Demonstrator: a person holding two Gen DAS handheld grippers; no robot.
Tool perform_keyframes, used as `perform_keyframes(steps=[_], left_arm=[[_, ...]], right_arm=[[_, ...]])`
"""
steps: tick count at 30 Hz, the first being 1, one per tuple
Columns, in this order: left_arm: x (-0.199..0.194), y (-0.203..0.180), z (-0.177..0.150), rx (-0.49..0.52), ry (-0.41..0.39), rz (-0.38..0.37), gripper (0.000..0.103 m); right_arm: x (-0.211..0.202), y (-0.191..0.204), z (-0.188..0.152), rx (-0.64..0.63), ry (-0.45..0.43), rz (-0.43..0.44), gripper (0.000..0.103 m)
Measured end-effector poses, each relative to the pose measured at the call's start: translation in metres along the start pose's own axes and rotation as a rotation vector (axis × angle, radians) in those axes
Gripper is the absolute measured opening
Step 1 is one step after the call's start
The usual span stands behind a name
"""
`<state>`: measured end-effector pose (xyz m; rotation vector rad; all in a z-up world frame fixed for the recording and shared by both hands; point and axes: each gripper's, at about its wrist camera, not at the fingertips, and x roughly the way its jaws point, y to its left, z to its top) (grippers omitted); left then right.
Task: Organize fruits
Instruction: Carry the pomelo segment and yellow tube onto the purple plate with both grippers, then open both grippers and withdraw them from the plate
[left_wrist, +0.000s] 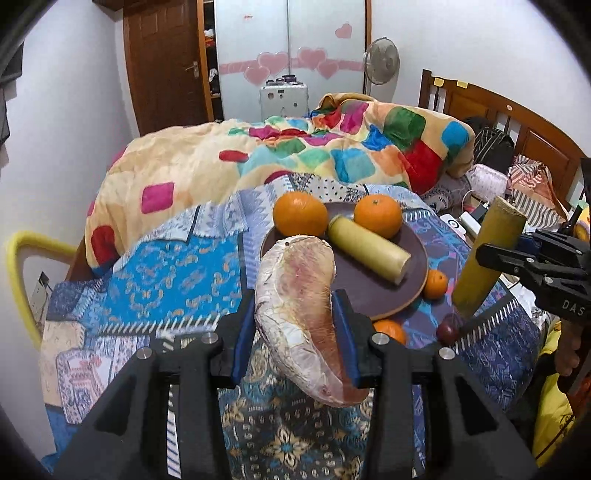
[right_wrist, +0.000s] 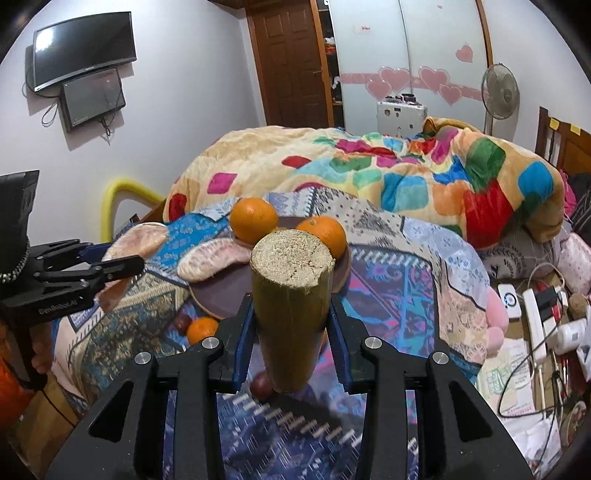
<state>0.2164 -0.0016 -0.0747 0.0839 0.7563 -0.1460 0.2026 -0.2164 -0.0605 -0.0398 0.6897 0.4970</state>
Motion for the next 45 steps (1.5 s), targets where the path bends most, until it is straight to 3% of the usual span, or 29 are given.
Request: perform_keyframes(steps=[15, 27, 35, 45], left_arm=[[0.039, 0.005, 0.028, 0.008, -0.016, -0.007, 0.04], [0.081, 0.017, 0.032, -0.039, 0.058, -0.051, 0.04], [0.087, 0.01, 0.033, -0.026, 0.077, -0.058, 0.041], [0.061, 0.002, 0.032, -0.006, 0.028, -0.046, 0.041]], right_arm=[[0.048, 0.031, 0.034, -0.078, 0.014, 0.042, 0.034], [0.097, 0.034, 0.042, -0.068, 0.138, 0.079, 0.034], [0.094, 0.032, 0.046, -0.071, 0.099, 0.053, 0.036], [0.061, 0.027, 0.045, -0.093, 0.037, 0.01, 0.036]])
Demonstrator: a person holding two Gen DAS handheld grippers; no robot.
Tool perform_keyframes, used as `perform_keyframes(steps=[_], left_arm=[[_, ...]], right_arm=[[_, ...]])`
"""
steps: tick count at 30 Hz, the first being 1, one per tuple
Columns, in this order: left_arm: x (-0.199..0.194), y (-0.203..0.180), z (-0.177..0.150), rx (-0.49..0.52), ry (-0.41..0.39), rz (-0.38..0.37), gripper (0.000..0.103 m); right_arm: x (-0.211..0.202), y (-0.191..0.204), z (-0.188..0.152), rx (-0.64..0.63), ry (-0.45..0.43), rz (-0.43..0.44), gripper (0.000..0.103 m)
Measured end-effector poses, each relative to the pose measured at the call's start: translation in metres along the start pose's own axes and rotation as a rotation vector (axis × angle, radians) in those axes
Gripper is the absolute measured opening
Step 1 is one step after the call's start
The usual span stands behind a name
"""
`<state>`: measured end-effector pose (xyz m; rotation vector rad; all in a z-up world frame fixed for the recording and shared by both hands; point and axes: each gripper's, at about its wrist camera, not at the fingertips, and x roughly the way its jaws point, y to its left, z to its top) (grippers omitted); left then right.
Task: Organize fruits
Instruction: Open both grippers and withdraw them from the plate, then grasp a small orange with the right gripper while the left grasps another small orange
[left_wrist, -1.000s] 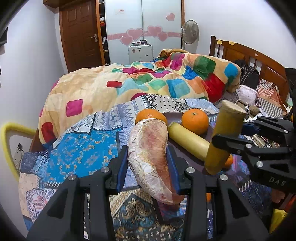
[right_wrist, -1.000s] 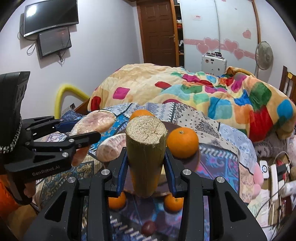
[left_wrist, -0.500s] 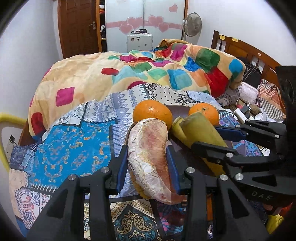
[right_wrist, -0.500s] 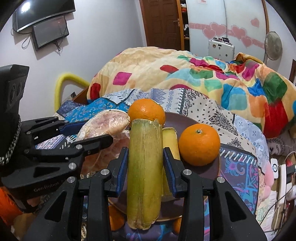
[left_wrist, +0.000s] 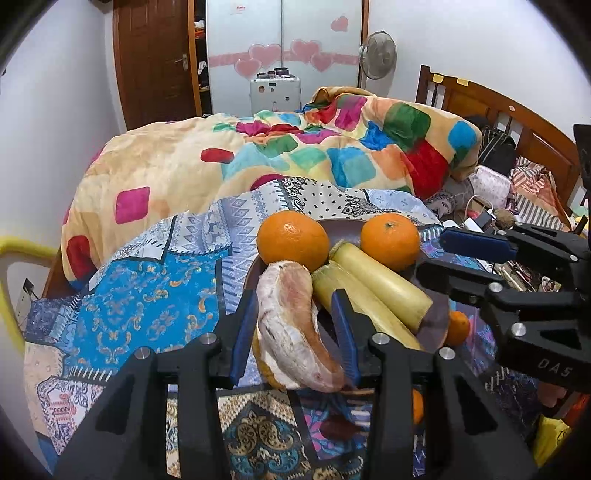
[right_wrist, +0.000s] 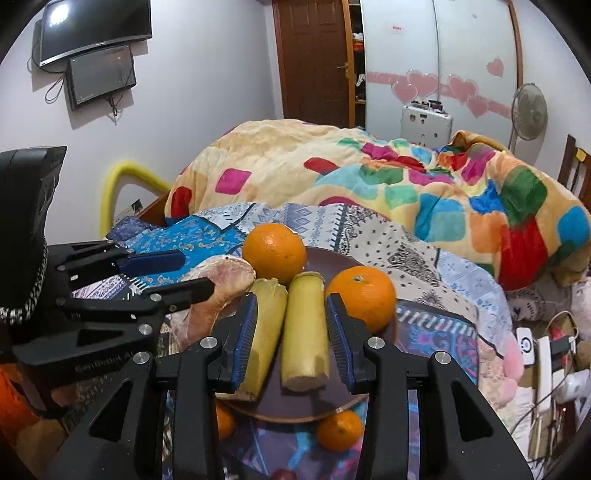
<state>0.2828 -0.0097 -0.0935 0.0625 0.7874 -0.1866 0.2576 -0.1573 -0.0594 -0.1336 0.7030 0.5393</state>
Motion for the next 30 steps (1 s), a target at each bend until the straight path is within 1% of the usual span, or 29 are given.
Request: perform_keyframes(steps=[7, 11, 12, 14, 16, 17, 18, 19, 25, 30], left_arm=[[-0.022, -0.008, -0.014, -0.006, -0.017, 0.022, 0.041], [-0.028, -0.011, -0.024, -0.021, -0.009, 0.027, 0.041], [-0.03, -0.012, -0.028, -0.027, -0.003, 0.027, 0.041], [-0.033, -0.014, -0.034, -0.038, 0.004, 0.025, 0.041], [-0.035, -0.015, -0.04, -0.044, 0.013, 0.029, 0.044], [-0.035, -0.017, -0.042, -0.045, 0.018, 0.032, 0.048], [-0.035, -0.018, -0.045, -0.043, 0.026, 0.037, 0.054], [-0.036, -0.02, -0.048, -0.043, 0.032, 0.042, 0.056], [-0.038, -0.023, -0.061, -0.055, 0.05, 0.049, 0.057], [-0.035, -0.023, -0.069, -0.065, 0.057, 0.053, 0.062]], right_arm=[[-0.022, -0.001, -0.015, -0.011, -0.009, -0.021, 0.036], [-0.032, -0.003, -0.025, -0.001, -0.011, -0.025, 0.036], [-0.036, -0.004, -0.029, 0.001, -0.011, -0.03, 0.037], [-0.039, -0.006, -0.033, 0.006, -0.009, -0.035, 0.041], [-0.043, -0.009, -0.04, 0.01, -0.006, -0.049, 0.044], [-0.045, -0.011, -0.042, 0.012, -0.005, -0.053, 0.046], [-0.047, -0.013, -0.045, 0.013, -0.001, -0.058, 0.047], [-0.048, -0.015, -0.049, 0.015, 0.004, -0.062, 0.048], [-0.048, -0.024, -0.069, 0.017, 0.042, -0.089, 0.05], [-0.038, -0.034, -0.081, 0.026, 0.086, -0.096, 0.05]])
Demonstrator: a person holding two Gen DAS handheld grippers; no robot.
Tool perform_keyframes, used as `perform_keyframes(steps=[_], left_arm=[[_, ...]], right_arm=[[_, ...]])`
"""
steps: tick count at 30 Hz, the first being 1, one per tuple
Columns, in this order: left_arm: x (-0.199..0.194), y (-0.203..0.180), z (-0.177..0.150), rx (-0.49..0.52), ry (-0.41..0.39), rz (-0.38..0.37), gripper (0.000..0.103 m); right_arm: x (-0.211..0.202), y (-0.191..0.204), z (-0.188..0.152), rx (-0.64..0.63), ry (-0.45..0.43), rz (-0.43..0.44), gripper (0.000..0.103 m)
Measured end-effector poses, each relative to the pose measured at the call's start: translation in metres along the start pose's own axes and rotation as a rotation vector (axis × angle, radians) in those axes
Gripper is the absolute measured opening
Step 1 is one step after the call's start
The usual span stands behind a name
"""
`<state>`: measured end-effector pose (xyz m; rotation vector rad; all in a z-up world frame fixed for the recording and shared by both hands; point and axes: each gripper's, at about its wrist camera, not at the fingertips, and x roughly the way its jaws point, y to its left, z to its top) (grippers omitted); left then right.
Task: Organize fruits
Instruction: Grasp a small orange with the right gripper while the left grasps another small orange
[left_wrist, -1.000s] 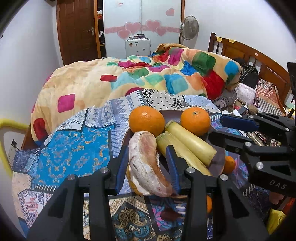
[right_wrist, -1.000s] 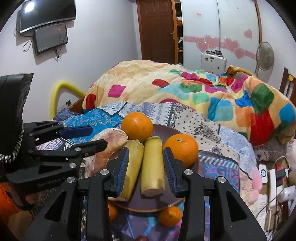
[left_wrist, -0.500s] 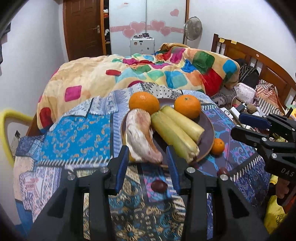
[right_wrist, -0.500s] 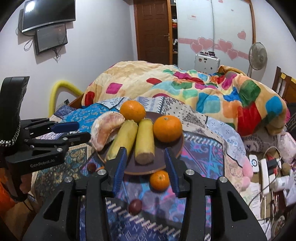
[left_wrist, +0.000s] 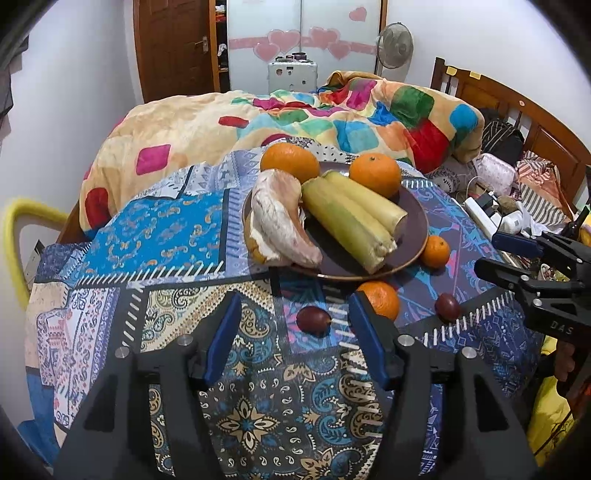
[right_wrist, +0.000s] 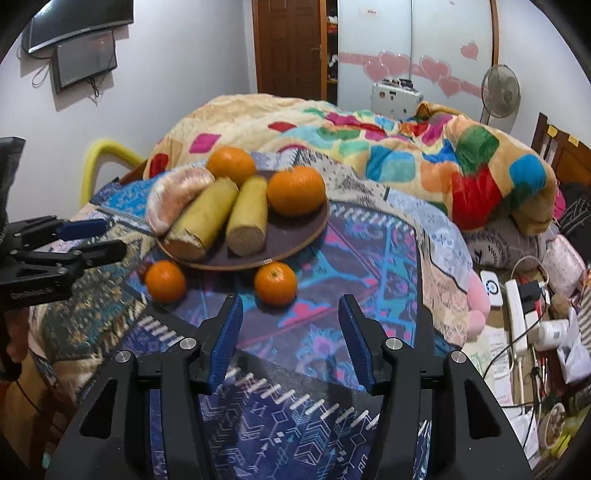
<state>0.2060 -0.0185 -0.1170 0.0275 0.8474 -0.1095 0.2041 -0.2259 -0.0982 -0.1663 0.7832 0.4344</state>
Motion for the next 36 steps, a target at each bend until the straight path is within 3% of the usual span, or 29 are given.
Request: perform_keyframes(steps=[14, 15, 17, 18, 32, 36], left_arm=[[0.009, 0.002, -0.005, 0.006, 0.012, -0.008, 0.062], [0.009, 0.001, -0.005, 0.009, 0.009, -0.01, 0.062], [0.009, -0.002, -0.005, 0.013, 0.005, -0.013, 0.062], [0.008, -0.003, -0.005, 0.015, 0.004, -0.017, 0.062], [0.019, -0.036, -0.008, 0.039, 0.029, -0.083, 0.061], [0.029, -0.043, -0.007, 0.041, 0.04, -0.089, 0.057]], right_arm=[[0.043, 0.002, 0.013, 0.007, 0.082, 0.043, 0.05], [0.045, 0.002, 0.013, 0.01, 0.087, 0.045, 0.048], [0.048, 0.001, 0.013, 0.016, 0.099, 0.058, 0.031], [0.049, 0.002, 0.013, 0.016, 0.105, 0.069, 0.031], [0.0, 0.004, 0.0, 0.002, 0.028, 0.077, 0.031], [-0.008, 0.002, -0.002, 0.002, 0.015, 0.083, 0.031]])
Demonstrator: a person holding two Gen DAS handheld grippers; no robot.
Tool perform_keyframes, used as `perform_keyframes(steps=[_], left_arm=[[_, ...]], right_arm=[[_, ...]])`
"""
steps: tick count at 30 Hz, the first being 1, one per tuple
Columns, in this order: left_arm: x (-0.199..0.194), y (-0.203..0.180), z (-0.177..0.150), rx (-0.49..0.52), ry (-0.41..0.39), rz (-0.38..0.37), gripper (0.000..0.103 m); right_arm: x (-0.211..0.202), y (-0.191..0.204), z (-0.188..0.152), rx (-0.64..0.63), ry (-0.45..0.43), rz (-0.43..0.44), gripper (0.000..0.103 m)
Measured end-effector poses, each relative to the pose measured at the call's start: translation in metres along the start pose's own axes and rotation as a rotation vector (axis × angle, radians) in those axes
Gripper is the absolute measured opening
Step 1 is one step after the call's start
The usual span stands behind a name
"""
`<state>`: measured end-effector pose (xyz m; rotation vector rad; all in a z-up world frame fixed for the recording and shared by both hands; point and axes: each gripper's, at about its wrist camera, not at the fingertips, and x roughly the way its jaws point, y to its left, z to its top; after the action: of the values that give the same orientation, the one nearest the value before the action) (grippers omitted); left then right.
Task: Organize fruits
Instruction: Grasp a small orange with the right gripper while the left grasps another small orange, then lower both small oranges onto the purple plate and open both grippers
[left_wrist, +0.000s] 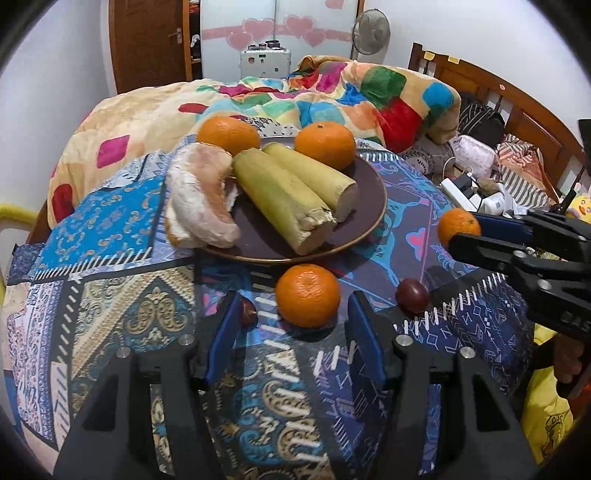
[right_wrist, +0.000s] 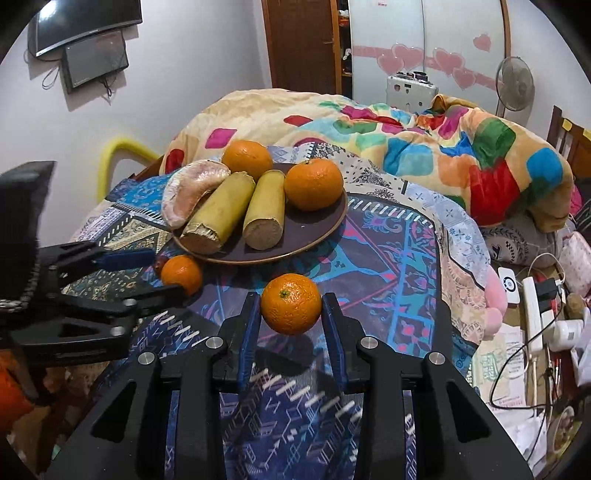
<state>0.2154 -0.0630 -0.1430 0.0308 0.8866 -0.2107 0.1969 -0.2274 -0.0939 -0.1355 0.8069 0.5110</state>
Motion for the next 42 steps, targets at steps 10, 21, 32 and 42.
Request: perform_keyframes(steps=[10, 21, 32, 42], left_arm=[[0.006, -0.006, 0.003, 0.022, -0.022, -0.007, 0.037], [-0.027, 0.01, 0.007, 0.002, -0.075, -0.014, 0.036], [-0.037, 0.034, 0.04, -0.026, -0.136, 0.024, 0.037], [-0.012, 0.043, 0.063, -0.02, -0.136, 0.039, 0.037]], right_arm=[[0.002, -0.005, -0.002, 0.009, -0.005, -0.002, 0.031], [0.005, -0.004, 0.005, 0.017, -0.02, 0.002, 0.031], [0.001, -0.007, 0.034, 0.023, -0.087, -0.006, 0.031], [0.02, -0.01, 0.062, 0.022, -0.108, -0.028, 0.031]])
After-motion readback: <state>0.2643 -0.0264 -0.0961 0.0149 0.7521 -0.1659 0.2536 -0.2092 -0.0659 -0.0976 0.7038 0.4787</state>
